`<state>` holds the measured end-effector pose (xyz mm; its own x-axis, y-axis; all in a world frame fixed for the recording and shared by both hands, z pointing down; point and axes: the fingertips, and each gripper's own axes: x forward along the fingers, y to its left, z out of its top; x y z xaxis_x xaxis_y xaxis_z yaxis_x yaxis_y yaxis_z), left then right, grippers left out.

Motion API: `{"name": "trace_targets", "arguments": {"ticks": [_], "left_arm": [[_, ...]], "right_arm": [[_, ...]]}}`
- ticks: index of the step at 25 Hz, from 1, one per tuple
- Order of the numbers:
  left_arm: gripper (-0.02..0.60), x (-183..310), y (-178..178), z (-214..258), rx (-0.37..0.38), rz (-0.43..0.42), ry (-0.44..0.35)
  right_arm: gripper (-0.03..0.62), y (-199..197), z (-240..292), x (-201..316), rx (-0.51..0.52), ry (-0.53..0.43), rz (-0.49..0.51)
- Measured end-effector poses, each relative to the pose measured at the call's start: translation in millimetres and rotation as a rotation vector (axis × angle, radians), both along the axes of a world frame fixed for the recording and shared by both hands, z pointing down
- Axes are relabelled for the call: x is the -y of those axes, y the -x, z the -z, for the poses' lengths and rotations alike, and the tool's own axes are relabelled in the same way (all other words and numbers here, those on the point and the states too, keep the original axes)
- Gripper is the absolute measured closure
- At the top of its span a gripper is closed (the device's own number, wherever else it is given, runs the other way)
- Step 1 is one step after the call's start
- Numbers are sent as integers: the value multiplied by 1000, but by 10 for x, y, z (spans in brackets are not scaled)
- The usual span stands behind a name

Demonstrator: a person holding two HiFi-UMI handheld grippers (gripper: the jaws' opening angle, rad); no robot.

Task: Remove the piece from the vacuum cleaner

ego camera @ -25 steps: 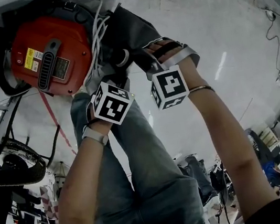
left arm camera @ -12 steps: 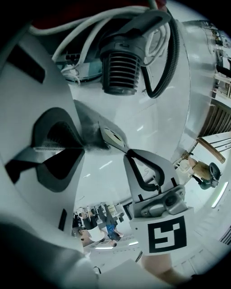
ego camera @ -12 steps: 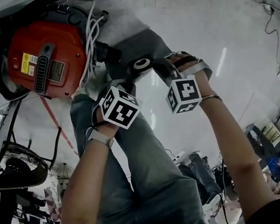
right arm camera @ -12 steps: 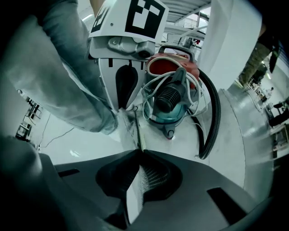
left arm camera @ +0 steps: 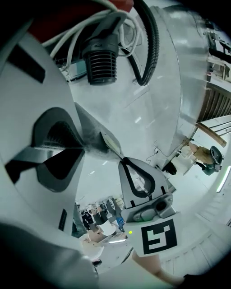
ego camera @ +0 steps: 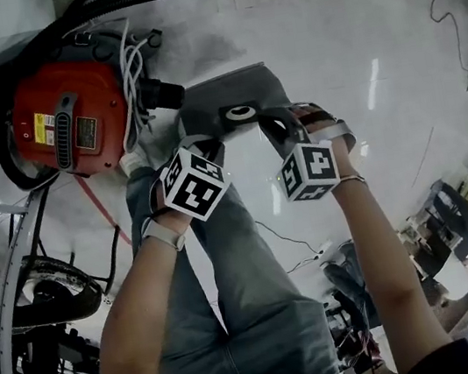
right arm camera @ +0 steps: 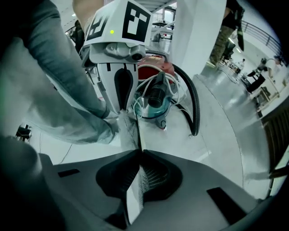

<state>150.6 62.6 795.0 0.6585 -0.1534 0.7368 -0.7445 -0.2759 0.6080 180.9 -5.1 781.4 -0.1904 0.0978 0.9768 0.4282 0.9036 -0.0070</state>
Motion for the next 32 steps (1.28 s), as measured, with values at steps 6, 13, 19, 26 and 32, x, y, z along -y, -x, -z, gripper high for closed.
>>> {"name": "trace_targets", "arguments": {"ticks": [6,13,19,26,32], "left_arm": [[548,-103,152,438,3,-67,-56],[548,-279,300,1073,10,-97,-133],[548,-384,363,1616,5,-111,-203],[548,-448,536,2337,25,-122,-278],[548,-447,676,3044,66,-164,-368]], "right_arm": [[543,56,450,-170,39,-38,-172],[543,111,1064,-428,66,-60,-338],[543,129,1655,-588,85,-83,-455],[543,260,2428,-705,140,-102,-520],[543,398,3118,-694,197,-126,-523]]}}
